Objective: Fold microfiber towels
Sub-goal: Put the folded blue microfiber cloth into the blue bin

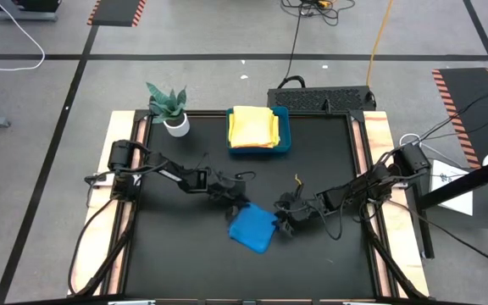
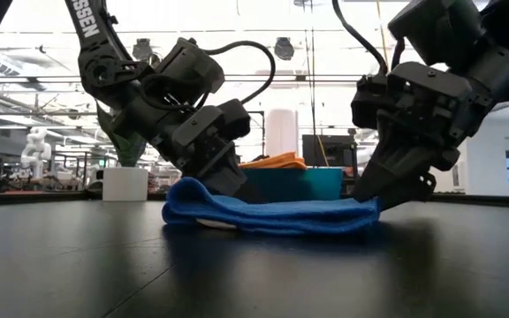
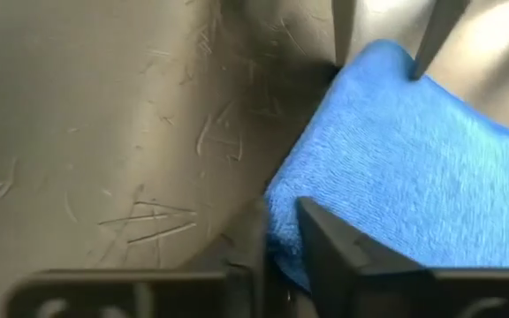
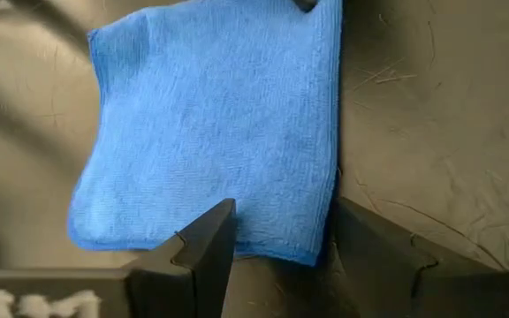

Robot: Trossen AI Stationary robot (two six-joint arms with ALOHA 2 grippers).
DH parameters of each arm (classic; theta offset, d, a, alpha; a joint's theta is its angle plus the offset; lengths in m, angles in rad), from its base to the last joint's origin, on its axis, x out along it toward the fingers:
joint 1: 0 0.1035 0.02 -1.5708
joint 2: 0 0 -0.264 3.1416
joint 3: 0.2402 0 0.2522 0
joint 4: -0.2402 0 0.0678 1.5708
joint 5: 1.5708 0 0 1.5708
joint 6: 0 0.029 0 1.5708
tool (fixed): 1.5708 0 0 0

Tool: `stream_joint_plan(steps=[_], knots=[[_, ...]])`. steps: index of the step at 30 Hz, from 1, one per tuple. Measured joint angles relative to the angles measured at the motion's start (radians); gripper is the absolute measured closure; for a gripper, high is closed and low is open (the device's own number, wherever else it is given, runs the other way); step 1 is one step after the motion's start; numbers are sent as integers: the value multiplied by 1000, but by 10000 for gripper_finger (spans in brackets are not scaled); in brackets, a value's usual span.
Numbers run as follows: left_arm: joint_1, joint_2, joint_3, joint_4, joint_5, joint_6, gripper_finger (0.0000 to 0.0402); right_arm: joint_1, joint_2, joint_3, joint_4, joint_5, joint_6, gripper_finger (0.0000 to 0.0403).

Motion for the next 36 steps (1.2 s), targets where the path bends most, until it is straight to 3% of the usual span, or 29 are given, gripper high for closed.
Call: stream_joint_plan(steps=[4, 9, 16, 20, 24, 30, 36], knots=[[0, 0, -1, 2, -7, 29, 389, 8, 20, 0, 12, -3, 4, 222], [3, 1, -2, 38, -12, 50, 393, 8, 38, 2, 24, 10, -2, 261], [4, -9, -3, 67, -32, 64, 397, 7, 38, 0, 30, 3, -50, 387], [3, -55, -2, 74, -63, 82, 398, 4, -8, -2, 20, 19, -94, 393], [5, -152, -3, 43, -162, 133, 398, -22, -109, -2, 22, 93, -188, 399], [15, -322, -2, -67, -457, 251, 399, -131, -245, -2, 17, 155, -352, 401], [64, -394, 0, -80, -582, 305, 399, -315, -348, -2, 15, 155, -522, 402]])
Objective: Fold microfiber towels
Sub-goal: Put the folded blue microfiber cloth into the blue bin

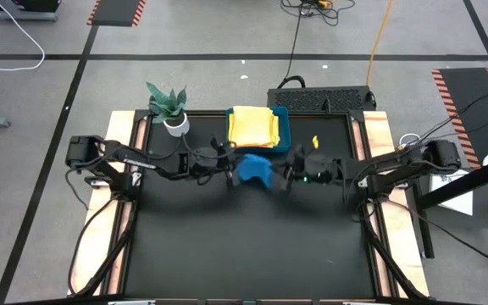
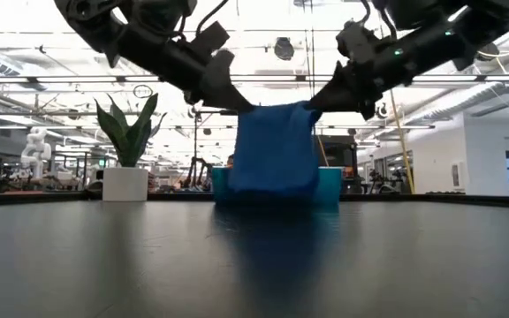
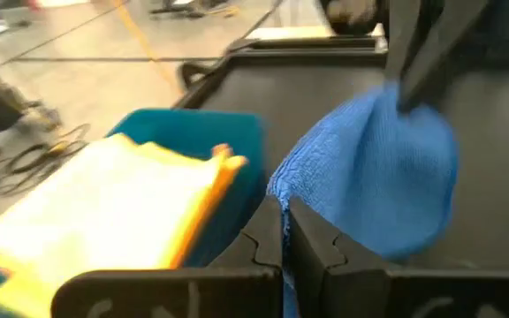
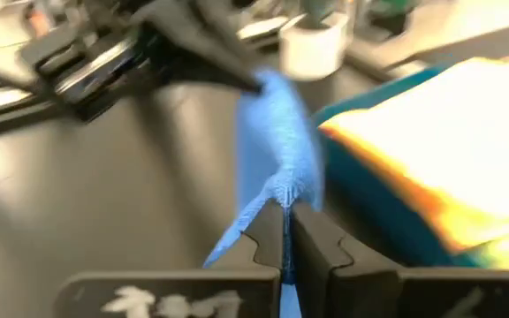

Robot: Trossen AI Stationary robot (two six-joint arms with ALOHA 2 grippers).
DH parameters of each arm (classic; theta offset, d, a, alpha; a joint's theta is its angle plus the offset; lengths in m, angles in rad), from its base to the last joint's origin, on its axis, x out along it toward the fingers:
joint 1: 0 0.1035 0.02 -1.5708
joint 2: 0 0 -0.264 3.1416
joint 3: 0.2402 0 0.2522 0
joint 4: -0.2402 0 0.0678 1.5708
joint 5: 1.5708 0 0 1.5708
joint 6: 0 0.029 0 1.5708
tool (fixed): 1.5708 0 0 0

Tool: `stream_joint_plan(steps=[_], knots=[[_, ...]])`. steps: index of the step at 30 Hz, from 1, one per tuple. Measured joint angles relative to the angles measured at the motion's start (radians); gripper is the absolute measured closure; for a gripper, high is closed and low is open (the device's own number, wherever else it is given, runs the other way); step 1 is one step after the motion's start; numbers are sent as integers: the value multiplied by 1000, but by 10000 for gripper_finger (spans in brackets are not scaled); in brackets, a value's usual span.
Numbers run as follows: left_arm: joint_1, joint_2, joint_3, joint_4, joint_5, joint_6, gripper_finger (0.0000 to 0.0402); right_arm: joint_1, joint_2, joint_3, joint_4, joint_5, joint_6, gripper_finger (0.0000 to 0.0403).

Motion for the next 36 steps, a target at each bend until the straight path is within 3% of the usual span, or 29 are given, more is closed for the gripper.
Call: stream_joint_plan(steps=[3, 7, 14, 21, 26, 31, 36], knots=[[44, -6, -1, 12, -12, 0, 397, -95, -36, 12, 0, -7, -75, 402], [109, -6, -1, 14, -10, -2, 398, -232, -42, 49, 1, -114, -127, 402], [263, -6, 0, 74, 29, 1, 395, -424, 77, 152, -4, -265, -175, 402], [431, 31, 2, 94, 160, -5, 392, -536, 223, 281, -31, -312, -206, 403], [517, 143, 19, 138, 257, -11, 397, -591, 364, 341, -42, -320, -221, 403], [548, 276, 91, 161, 257, -8, 381, -631, 465, 380, -42, -318, -224, 403], [553, 303, 203, 1, 260, -9, 386, -667, 510, 391, -29, -316, -224, 403]])
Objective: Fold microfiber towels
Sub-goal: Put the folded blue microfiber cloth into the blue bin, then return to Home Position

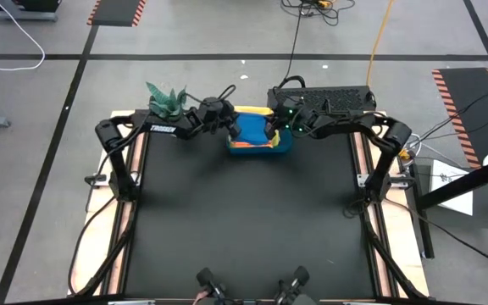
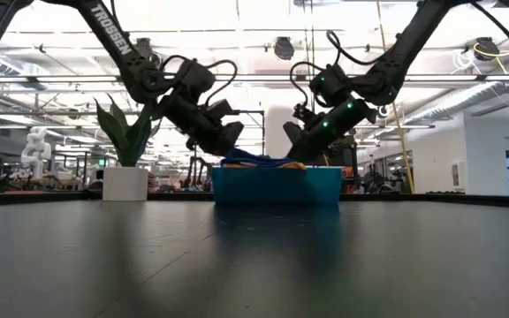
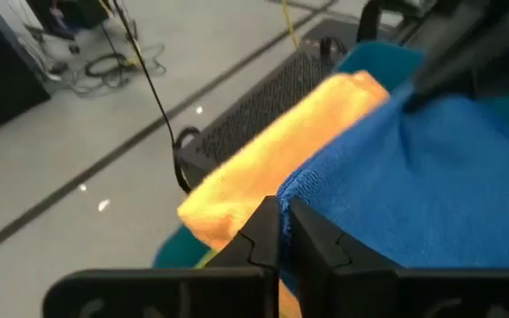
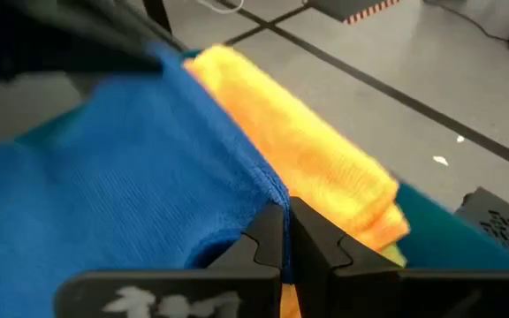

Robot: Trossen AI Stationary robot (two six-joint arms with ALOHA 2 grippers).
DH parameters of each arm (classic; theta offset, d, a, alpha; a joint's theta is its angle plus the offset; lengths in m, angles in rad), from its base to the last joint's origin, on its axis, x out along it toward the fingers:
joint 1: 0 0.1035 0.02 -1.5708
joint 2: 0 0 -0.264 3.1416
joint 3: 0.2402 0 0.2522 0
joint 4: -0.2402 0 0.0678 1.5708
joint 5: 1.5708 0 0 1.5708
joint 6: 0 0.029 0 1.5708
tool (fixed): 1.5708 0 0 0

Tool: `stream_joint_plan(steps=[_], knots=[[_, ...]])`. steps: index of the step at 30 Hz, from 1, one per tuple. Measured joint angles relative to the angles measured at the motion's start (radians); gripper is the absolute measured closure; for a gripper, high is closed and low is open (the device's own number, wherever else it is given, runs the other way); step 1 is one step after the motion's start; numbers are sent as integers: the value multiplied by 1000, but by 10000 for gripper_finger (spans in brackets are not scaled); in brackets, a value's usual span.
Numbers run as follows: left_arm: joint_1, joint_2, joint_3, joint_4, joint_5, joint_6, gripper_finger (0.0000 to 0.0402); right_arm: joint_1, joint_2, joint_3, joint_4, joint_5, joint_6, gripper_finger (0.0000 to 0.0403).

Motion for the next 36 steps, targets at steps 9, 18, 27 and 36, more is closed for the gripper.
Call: stream_joint_plan(steps=[9, 18, 27, 36], knots=[[1, 2, 9, -21, 2, -39, 334, -18, -18, 1, 5, 1, -6, 354], [-10, -124, 7, -139, 16, -76, 205, -1, -154, 0, -82, -24, -7, 251], [-200, -530, -55, -263, 77, -17, 220, 233, -477, -94, -103, -52, -122, 247], [-451, -931, -185, -393, 71, -34, 278, 531, -885, -247, -182, 132, -206, 288]])
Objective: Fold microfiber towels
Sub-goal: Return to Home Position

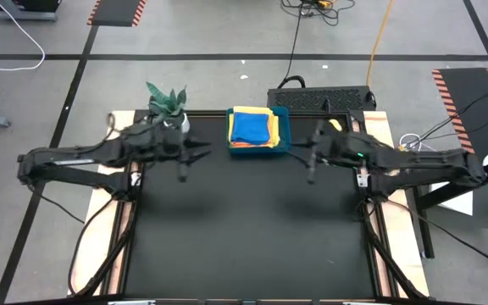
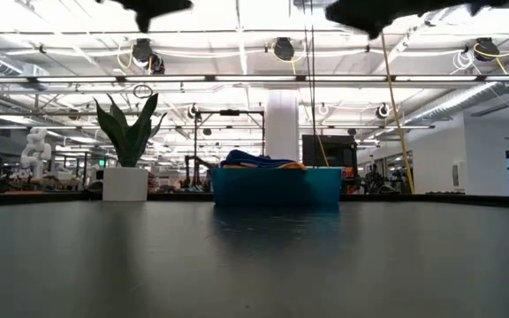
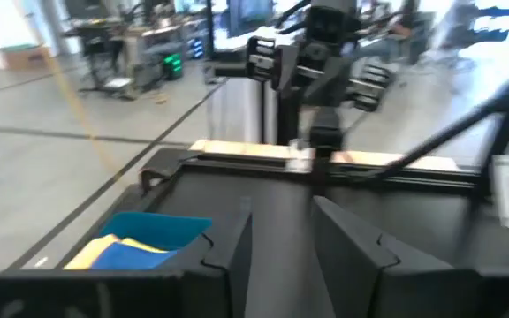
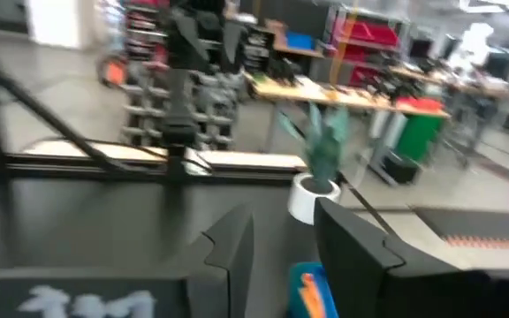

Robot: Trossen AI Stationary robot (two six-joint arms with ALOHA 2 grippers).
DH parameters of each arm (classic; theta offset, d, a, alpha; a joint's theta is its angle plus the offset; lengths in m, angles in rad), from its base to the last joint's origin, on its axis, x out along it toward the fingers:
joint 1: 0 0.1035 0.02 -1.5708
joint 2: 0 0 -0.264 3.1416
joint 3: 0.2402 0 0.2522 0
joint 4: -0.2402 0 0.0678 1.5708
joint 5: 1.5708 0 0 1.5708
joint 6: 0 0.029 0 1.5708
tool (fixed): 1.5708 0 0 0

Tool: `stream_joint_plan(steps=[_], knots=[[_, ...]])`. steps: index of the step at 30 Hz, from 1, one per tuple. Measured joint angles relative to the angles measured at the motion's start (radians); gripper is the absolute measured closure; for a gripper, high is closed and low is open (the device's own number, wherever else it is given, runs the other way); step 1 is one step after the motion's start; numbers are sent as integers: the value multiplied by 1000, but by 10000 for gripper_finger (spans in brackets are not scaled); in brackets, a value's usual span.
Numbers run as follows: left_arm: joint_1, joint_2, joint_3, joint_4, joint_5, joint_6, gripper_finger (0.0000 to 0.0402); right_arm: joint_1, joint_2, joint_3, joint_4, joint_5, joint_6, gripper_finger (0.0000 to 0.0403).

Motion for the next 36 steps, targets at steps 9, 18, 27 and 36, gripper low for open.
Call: stream_joint_plan(steps=[9, 18, 27, 36], knots=[[-190, -341, -201, -108, -180, -18, 326, 94, -406, -248, 0, 1, 11, 318], [-215, -499, -574, 166, -210, -67, 368, 94, -611, -623, 264, 1, 80, 321], [-216, -674, -632, 109, -112, -92, 397, 94, -769, -647, 82, -2, 154, 321], [-216, -914, -649, -140, -168, -94, 397, 94, -917, -609, -173, -2, 167, 321]])
